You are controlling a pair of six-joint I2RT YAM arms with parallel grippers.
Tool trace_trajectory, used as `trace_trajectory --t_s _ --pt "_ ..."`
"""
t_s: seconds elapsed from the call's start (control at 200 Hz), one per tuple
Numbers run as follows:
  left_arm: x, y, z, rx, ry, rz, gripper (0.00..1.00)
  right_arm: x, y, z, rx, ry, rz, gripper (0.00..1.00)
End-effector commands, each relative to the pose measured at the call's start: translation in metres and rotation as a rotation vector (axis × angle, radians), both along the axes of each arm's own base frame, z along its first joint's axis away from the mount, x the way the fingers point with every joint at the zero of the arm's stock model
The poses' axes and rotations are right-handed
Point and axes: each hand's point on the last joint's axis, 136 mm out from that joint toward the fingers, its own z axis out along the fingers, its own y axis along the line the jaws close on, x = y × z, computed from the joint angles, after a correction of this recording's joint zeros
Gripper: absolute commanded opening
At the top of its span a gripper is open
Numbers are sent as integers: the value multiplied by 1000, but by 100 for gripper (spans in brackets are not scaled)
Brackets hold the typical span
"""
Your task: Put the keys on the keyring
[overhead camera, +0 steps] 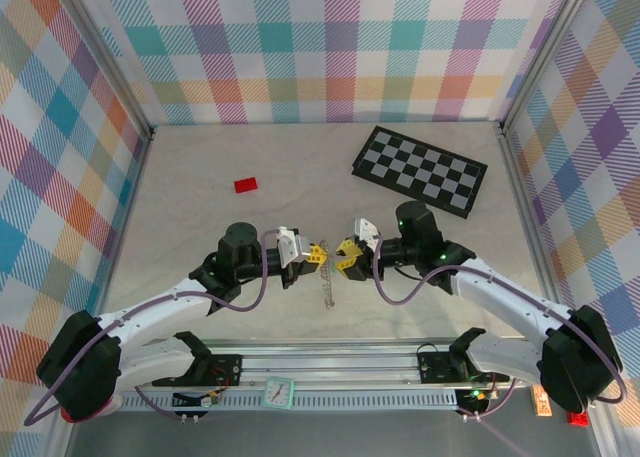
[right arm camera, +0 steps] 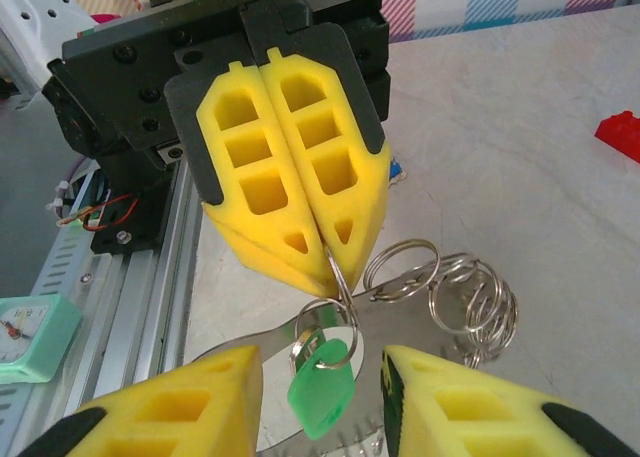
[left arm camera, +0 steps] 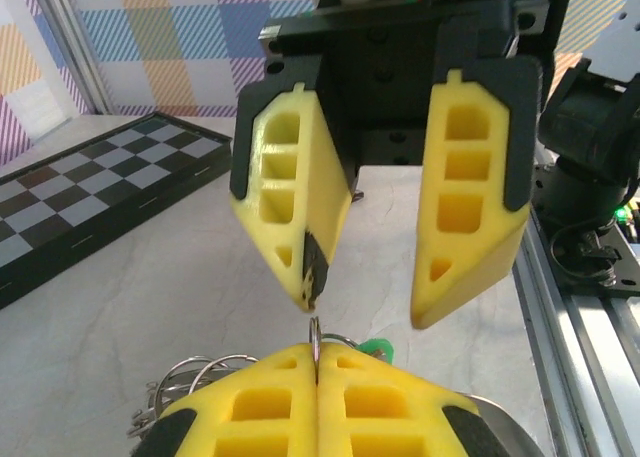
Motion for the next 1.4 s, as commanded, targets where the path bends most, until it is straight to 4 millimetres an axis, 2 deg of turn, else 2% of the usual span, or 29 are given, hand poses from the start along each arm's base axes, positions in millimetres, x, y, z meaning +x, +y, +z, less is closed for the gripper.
trace_trajectory --t_s 0.0,0.525,0.6,0.695,0.78,0.87,0.91,1.09,1.395 --pt "-12 -7 15 -63 -36 -73 0 -1 8 25 70 -86 64 34" --pt "-18 -8 19 -85 -27 -107 0 4 18 27 90 -64 95 19" --pt "-18 -8 19 -87 -28 -108 0 3 18 25 85 -59 104 14" --pt "-18 -8 19 -89 -27 -107 0 2 18 23 76 -57 111 0" --pt "-15 -7 17 -80 -22 -84 0 4 17 23 60 -68 104 0" --pt "-8 -5 11 -45 -10 -40 20 5 15 23 31 -90 98 0" --pt "-6 -3 6 -13 -1 -24 24 5 14 22 11 -95 98 0" --pt "-2 1 -11 124 23 -3 26 1 12 16 -108 -121 123 0" --pt "-1 1 -9 152 15 -15 26 -1 13 9 -272 -169 162 0"
